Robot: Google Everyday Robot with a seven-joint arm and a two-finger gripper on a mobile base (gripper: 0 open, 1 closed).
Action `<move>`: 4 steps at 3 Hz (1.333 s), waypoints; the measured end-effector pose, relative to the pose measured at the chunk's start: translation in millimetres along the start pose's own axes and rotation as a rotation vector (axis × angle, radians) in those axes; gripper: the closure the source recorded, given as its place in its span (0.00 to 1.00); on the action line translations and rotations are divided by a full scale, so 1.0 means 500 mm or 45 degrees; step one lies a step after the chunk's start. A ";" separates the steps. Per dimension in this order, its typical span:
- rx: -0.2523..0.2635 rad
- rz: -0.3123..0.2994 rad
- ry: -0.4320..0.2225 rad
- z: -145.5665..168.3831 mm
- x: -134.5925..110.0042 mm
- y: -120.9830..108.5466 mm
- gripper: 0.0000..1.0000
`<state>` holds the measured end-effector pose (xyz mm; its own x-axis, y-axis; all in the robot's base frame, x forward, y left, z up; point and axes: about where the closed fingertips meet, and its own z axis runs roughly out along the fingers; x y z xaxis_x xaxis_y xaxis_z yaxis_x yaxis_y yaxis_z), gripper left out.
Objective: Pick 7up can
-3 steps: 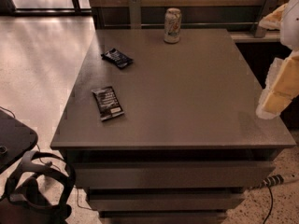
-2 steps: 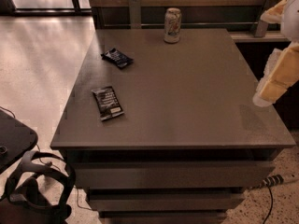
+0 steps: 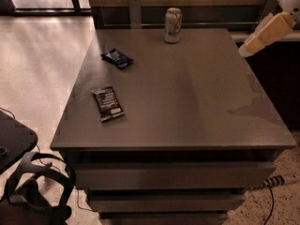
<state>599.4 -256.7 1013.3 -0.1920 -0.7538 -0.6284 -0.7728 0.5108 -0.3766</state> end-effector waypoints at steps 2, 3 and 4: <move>0.134 0.245 -0.281 0.140 -0.045 -0.172 0.00; 0.132 0.251 -0.283 0.147 -0.047 -0.174 0.00; 0.116 0.303 -0.298 0.207 -0.064 -0.196 0.00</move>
Offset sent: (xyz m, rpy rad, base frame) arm 0.1457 0.0035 0.0030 0.3412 -0.1370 -0.1638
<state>743.9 -240.1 1000.0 -0.2087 -0.4991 -0.8410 -0.6636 0.7040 -0.2531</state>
